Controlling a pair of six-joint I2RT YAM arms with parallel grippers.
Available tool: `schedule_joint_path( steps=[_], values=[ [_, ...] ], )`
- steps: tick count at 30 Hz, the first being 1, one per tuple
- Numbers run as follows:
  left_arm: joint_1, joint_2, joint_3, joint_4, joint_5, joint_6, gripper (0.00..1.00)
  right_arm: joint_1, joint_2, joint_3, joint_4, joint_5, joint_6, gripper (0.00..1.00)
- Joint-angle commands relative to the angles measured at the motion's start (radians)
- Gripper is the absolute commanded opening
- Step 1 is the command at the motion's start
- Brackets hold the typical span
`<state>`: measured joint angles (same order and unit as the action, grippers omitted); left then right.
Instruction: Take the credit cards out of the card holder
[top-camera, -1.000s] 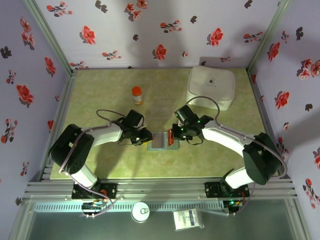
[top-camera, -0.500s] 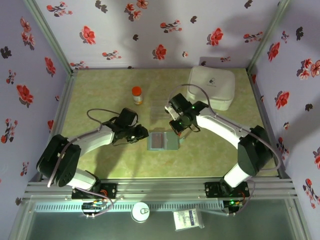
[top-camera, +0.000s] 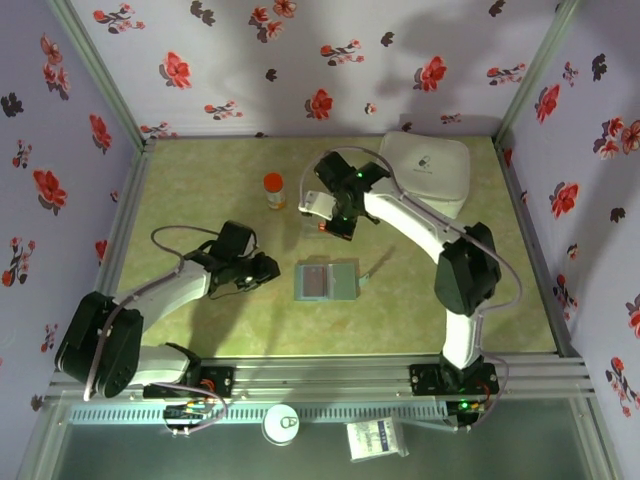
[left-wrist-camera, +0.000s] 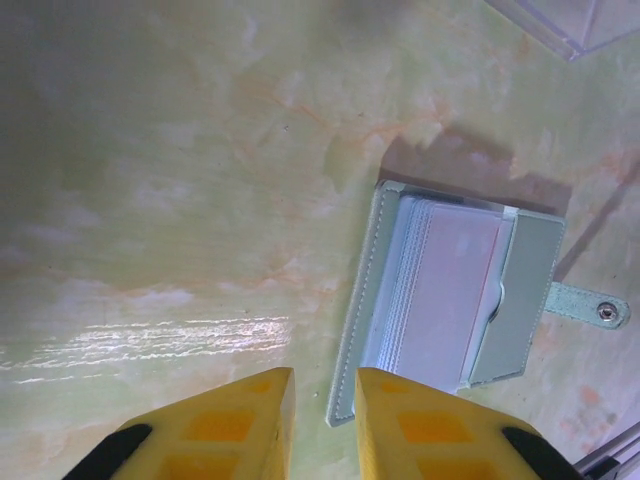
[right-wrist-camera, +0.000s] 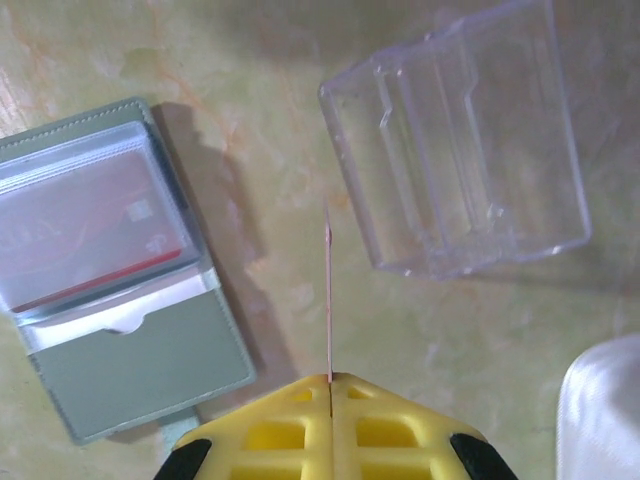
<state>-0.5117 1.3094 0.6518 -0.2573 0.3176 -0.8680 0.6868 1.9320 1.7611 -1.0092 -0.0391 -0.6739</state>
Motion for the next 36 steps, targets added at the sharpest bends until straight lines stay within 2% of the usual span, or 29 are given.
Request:
schedule_joint_path(
  steps=[1, 11, 15, 36],
  values=[
    [0.019, -0.024, -0.009, -0.044, 0.001, 0.047, 0.22, -0.029, 0.090, 0.134, -0.123, -0.065, -0.127, 0.00],
    [0.071, -0.017, -0.027, -0.047, 0.014, 0.070, 0.22, -0.084, 0.410, 0.617, -0.367, -0.164, -0.225, 0.00],
    [0.084, -0.003, -0.026, -0.039, 0.018, 0.072, 0.21, -0.087, 0.502, 0.739, -0.418, -0.185, -0.251, 0.00],
    [0.110, 0.037, -0.062, -0.008, 0.035, 0.068, 0.21, -0.092, 0.574, 0.709, -0.490, -0.254, -0.282, 0.00]
  ],
)
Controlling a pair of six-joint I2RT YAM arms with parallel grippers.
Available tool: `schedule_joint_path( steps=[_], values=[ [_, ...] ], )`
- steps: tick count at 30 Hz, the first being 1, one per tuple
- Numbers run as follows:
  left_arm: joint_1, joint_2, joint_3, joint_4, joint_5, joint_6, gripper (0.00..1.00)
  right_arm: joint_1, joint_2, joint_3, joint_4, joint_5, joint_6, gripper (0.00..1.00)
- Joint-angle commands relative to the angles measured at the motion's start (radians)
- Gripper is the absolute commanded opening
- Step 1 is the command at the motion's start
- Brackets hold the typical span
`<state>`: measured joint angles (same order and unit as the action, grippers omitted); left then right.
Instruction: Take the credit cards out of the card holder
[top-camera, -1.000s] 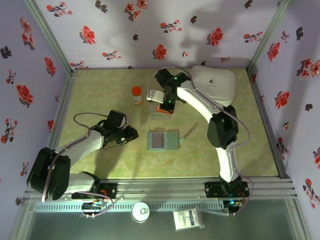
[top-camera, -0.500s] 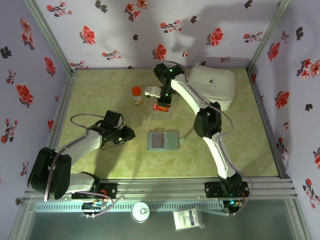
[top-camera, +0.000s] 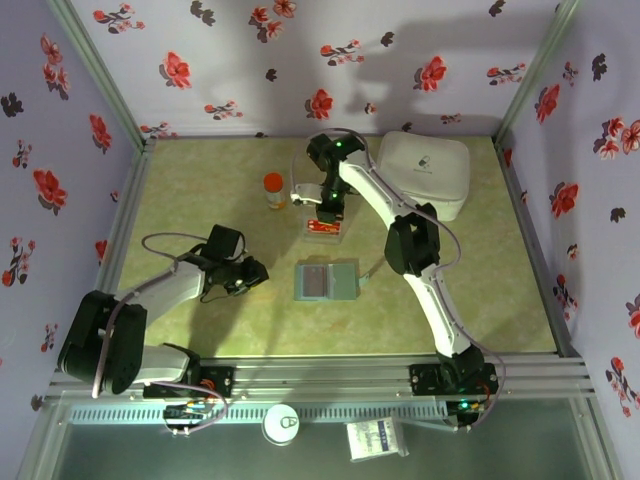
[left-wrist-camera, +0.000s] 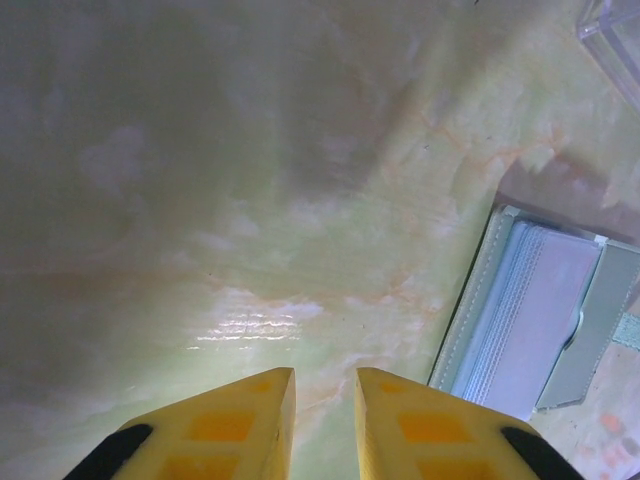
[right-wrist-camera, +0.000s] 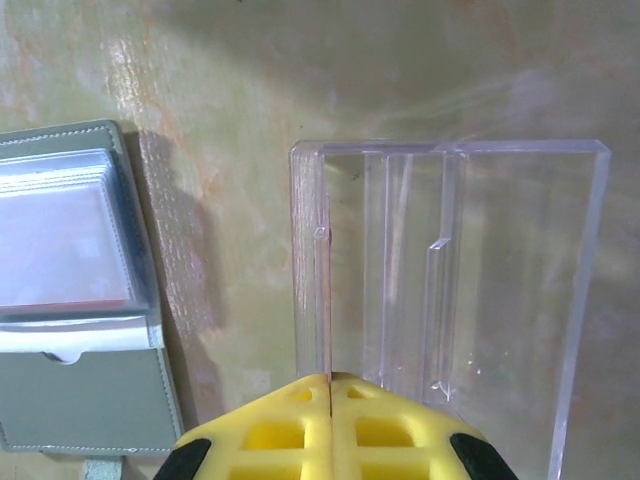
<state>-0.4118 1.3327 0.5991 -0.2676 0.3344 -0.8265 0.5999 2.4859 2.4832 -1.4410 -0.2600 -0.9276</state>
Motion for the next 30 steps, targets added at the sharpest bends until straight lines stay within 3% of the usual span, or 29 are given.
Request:
schedule_joint_path(
  steps=[1, 12, 16, 19, 23, 30],
  values=[
    [0.010, 0.014, -0.011, 0.005, 0.018, 0.027, 0.22, -0.006, 0.023, -0.018, -0.060, -0.039, -0.029, 0.00],
    [0.010, 0.022, -0.020, 0.016, 0.019, 0.018, 0.22, -0.006, 0.058, -0.025, -0.058, -0.065, -0.039, 0.00],
    [0.010, 0.023, -0.012, 0.014, 0.021, 0.019, 0.22, -0.010, 0.053, -0.012, -0.060, -0.053, -0.024, 0.16],
    [0.010, 0.022, -0.005, 0.010, 0.023, 0.020, 0.22, -0.012, 0.027, 0.004, -0.060, -0.043, -0.009, 0.22],
    [0.010, 0.009, -0.003, 0.007, 0.024, 0.022, 0.22, -0.012, -0.034, -0.001, -0.035, -0.026, 0.015, 0.26],
    [0.010, 0.005, 0.001, 0.002, 0.031, 0.026, 0.22, -0.012, -0.155, -0.117, 0.102, 0.018, 0.109, 0.24]
  ],
)
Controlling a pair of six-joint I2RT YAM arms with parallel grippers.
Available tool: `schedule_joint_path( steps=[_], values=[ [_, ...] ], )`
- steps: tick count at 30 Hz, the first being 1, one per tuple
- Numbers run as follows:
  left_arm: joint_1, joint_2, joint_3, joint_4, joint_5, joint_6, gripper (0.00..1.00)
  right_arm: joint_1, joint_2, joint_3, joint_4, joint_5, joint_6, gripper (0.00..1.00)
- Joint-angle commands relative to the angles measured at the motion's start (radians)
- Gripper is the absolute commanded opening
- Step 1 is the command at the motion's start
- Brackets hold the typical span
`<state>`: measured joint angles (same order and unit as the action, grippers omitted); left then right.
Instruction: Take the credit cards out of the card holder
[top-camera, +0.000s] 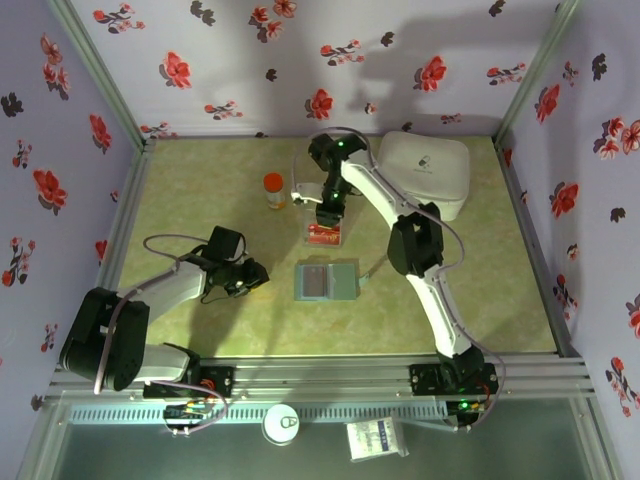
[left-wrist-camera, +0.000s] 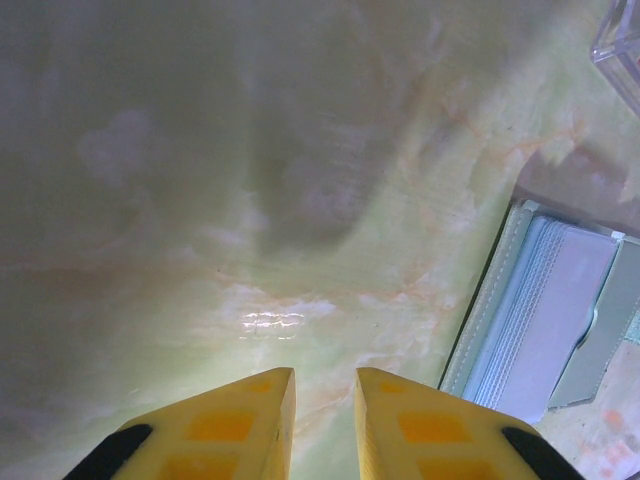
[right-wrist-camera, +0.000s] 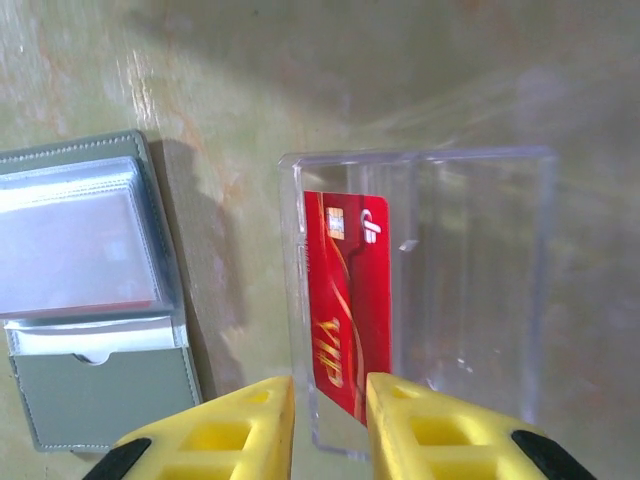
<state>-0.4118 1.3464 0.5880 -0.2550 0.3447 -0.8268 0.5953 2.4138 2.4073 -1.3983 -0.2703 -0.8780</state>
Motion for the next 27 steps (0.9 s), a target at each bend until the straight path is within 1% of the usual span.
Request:
schedule_joint_path(
  steps=[1, 5, 9, 15, 18, 22, 27],
  values=[
    [0.010, -0.015, 0.013, -0.012, 0.022, 0.026, 0.22, -0.008, -0.101, -0.065, 0.082, 0.028, 0.076, 0.23],
    [0.011, -0.034, 0.012, -0.014, 0.023, 0.019, 0.22, -0.008, -0.165, -0.171, 0.168, -0.003, 0.164, 0.17],
    [0.010, -0.045, 0.008, -0.011, 0.030, 0.013, 0.22, -0.004, -0.248, -0.339, 0.329, -0.013, 0.316, 0.10],
    [0.008, -0.048, -0.006, 0.015, 0.049, -0.004, 0.22, 0.016, -0.346, -0.595, 0.533, 0.001, 0.505, 0.08],
    [0.008, -0.047, -0.015, 0.027, 0.057, -0.011, 0.21, 0.027, -0.379, -0.708, 0.631, 0.033, 0.580, 0.08],
    [0.006, -0.048, -0.021, 0.036, 0.063, -0.015, 0.22, 0.037, -0.402, -0.800, 0.705, 0.089, 0.647, 0.07],
    [0.007, -0.062, -0.031, 0.039, 0.063, -0.021, 0.22, 0.046, -0.406, -0.859, 0.744, 0.148, 0.667, 0.06]
  ],
)
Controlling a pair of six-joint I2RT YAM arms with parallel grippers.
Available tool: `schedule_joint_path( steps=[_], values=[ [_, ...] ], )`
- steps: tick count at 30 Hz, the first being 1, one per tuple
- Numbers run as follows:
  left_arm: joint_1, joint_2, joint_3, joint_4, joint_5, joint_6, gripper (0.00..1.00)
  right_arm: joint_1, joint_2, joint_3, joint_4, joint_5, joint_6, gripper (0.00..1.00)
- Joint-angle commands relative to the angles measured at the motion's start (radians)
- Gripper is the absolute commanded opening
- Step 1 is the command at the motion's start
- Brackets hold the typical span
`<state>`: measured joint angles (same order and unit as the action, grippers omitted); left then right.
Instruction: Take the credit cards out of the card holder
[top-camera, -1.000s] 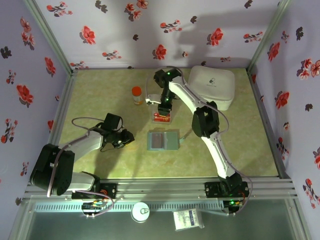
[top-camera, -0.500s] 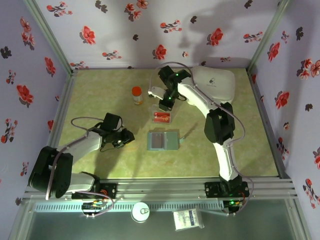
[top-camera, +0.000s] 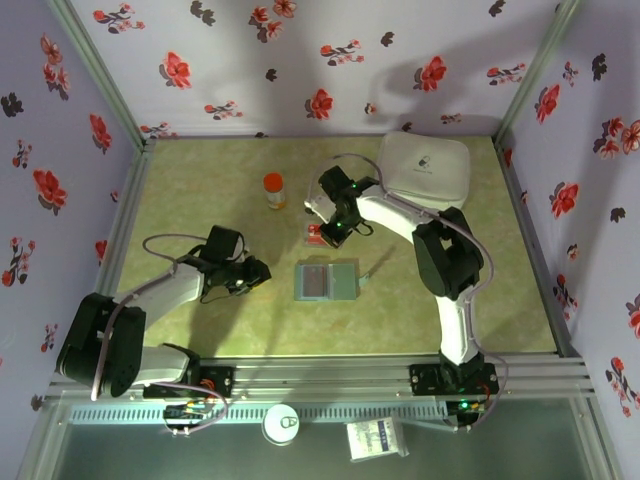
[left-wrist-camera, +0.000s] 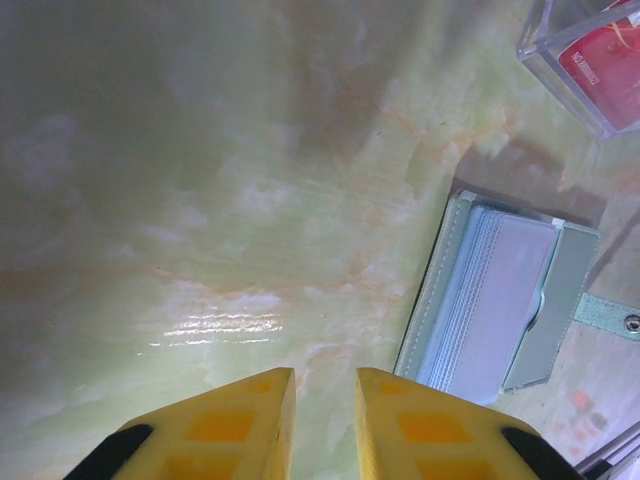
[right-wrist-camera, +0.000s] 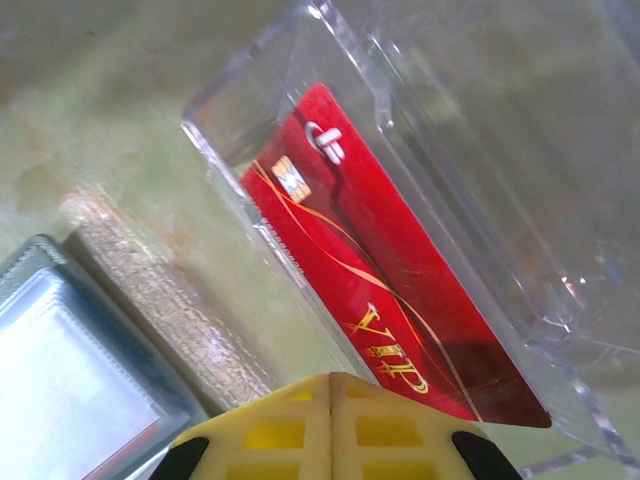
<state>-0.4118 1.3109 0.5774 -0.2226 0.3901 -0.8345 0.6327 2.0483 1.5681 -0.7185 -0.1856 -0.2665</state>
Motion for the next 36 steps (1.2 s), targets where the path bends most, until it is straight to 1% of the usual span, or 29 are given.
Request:
schedule_joint_path(
  steps=[1, 8, 13, 19, 27, 31, 36],
  values=[
    [0.006, -0.027, -0.022, 0.007, 0.017, -0.016, 0.22, 0.008, -0.040, -0.023, 0.069, 0.070, 0.059, 0.06],
    [0.004, -0.045, -0.031, 0.004, 0.019, -0.023, 0.22, 0.008, -0.038, -0.036, 0.096, 0.095, 0.075, 0.06],
    [0.005, -0.060, -0.030, -0.007, 0.019, -0.023, 0.22, 0.009, -0.049, -0.031, 0.079, 0.085, 0.073, 0.06],
    [-0.010, -0.065, -0.024, -0.006, 0.017, -0.033, 0.21, 0.023, -0.107, -0.057, 0.073, 0.028, 0.078, 0.07],
    [-0.042, -0.060, -0.020, 0.014, 0.010, -0.053, 0.21, 0.044, -0.153, -0.132, 0.146, 0.025, 0.142, 0.07],
    [-0.051, -0.050, -0.019, 0.028, 0.007, -0.058, 0.22, 0.065, -0.139, -0.147, 0.185, 0.017, 0.165, 0.07],
    [-0.057, -0.037, -0.016, 0.032, 0.007, -0.054, 0.21, 0.074, -0.086, -0.135, 0.224, 0.006, 0.186, 0.07]
  ],
)
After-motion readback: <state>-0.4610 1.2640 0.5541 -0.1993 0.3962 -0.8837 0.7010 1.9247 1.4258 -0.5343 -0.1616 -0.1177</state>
